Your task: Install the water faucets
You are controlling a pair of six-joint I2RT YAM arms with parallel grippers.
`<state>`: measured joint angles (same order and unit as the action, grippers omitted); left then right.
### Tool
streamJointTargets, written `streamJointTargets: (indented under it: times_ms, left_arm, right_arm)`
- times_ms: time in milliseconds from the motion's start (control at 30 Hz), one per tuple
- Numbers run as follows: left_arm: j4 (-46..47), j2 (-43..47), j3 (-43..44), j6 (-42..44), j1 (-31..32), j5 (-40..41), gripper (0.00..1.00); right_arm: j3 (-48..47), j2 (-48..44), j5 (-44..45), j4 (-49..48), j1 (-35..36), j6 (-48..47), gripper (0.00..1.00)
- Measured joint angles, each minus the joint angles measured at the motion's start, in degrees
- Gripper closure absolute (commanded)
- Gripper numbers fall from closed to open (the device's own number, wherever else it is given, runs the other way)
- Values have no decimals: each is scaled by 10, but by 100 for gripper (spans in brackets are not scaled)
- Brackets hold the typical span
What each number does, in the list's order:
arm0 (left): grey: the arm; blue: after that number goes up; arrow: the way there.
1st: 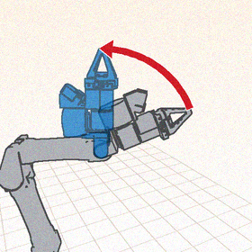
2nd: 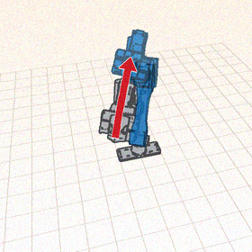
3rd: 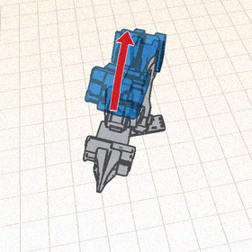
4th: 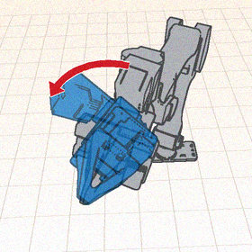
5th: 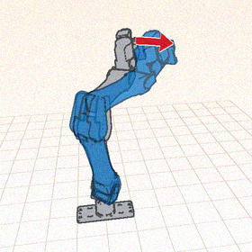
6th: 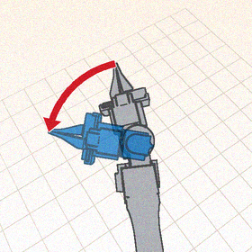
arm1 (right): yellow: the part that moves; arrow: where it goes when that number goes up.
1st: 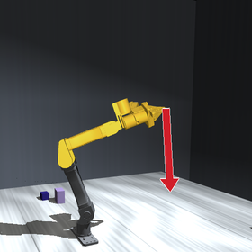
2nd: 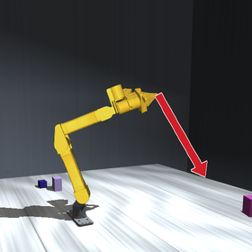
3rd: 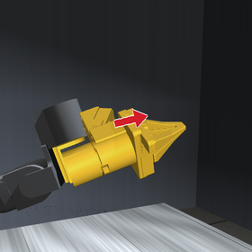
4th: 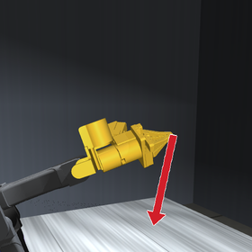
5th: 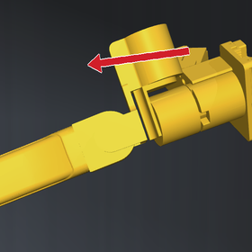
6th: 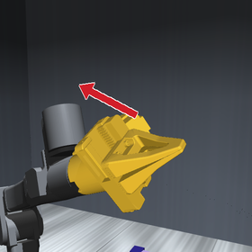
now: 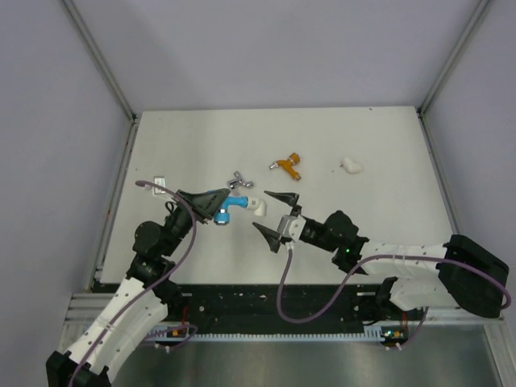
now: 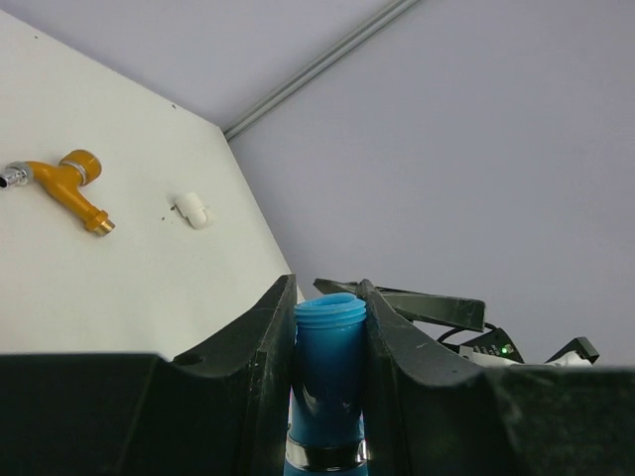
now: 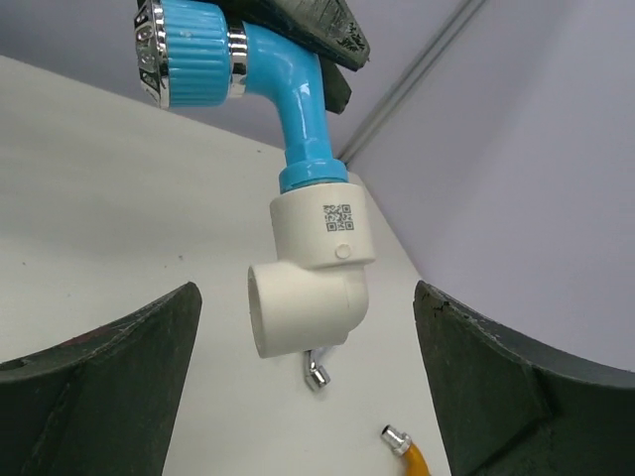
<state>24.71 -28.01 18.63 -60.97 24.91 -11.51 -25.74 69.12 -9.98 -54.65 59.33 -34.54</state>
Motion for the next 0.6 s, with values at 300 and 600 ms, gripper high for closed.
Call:
streamJointTargets:
  times_ms: [300, 600]
  left_arm:
    - [1, 0, 7, 8, -1, -7, 100]
    - [17, -2, 47, 171, -4, -97, 100]
  right_arm:
    - [-30, 21, 5, 20, 2, -9, 81]
    - [-112, -23, -71, 200, -30, 60, 88]
